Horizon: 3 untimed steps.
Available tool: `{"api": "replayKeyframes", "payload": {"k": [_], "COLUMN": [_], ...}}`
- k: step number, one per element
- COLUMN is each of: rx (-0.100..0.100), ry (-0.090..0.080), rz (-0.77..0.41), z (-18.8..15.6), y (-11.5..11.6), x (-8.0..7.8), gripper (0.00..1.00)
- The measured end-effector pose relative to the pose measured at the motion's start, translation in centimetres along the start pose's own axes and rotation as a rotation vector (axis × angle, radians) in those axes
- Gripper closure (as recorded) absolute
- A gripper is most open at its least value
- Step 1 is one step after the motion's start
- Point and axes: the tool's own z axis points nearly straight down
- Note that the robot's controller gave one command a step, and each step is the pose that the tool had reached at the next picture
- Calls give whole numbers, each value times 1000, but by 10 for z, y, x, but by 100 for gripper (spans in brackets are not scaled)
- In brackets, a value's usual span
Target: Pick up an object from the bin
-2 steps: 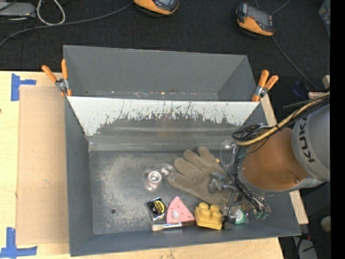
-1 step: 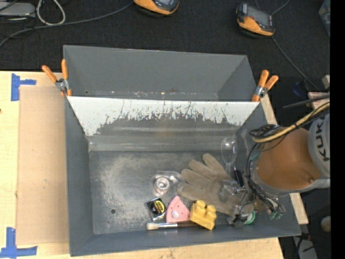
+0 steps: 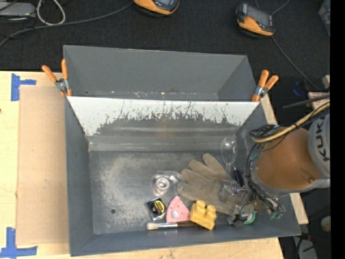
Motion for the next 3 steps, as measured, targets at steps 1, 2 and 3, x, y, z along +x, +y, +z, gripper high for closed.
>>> {"api": "replayKeyframes", "payload": {"k": [1, 2, 3], "rx": [-1, -3, -3], "ry": [0, 5, 4], "rz": [-1, -3, -5], "z": [-2, -19, -31], "y": [0, 2, 2], "x": [0, 1, 0], "gripper": [100, 100, 100]}}
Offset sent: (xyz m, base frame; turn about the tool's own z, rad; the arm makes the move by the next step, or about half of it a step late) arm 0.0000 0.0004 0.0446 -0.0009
